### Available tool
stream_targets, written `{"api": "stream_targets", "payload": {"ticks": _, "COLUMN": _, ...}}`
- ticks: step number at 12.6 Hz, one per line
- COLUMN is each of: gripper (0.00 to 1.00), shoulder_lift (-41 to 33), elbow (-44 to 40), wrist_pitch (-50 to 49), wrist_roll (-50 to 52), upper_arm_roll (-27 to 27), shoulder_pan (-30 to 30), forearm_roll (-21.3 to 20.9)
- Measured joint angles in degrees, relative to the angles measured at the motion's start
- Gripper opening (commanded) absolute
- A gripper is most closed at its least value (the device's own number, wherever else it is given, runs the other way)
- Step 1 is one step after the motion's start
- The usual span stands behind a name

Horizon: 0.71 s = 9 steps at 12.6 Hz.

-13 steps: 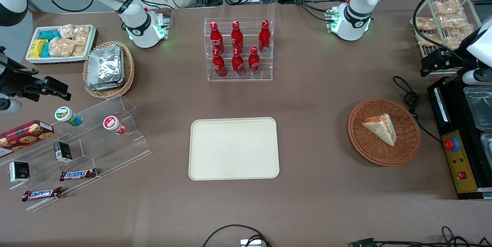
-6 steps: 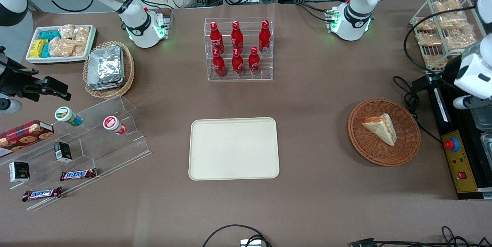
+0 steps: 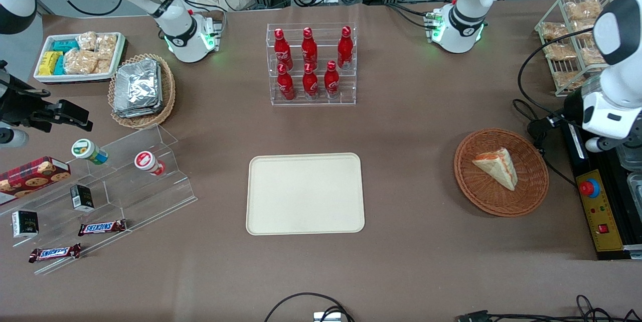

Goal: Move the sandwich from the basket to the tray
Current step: 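Lower the open left gripper over the wrapped sandwich in the basket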

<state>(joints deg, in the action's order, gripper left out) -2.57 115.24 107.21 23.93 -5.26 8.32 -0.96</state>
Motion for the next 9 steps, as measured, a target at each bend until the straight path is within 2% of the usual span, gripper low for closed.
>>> {"api": "stream_targets", "payload": {"ticks": 4, "gripper": 1.0, "shoulder_lift": -0.8, "elbow": 9.8, "wrist_pitch": 11.1, "wrist_roll": 6.5, "upper_arm_roll": 0.0, "shoulder_pan": 0.1, "forearm_roll": 0.0}}
{"api": "stream_targets", "payload": {"ticks": 9, "gripper": 1.0, "shoulder_lift": 0.2, "elbow": 14.8, "wrist_pitch": 19.4, "wrist_roll": 9.5, "upper_arm_roll": 0.0, "shoulder_pan": 1.1, "forearm_roll": 0.0}}
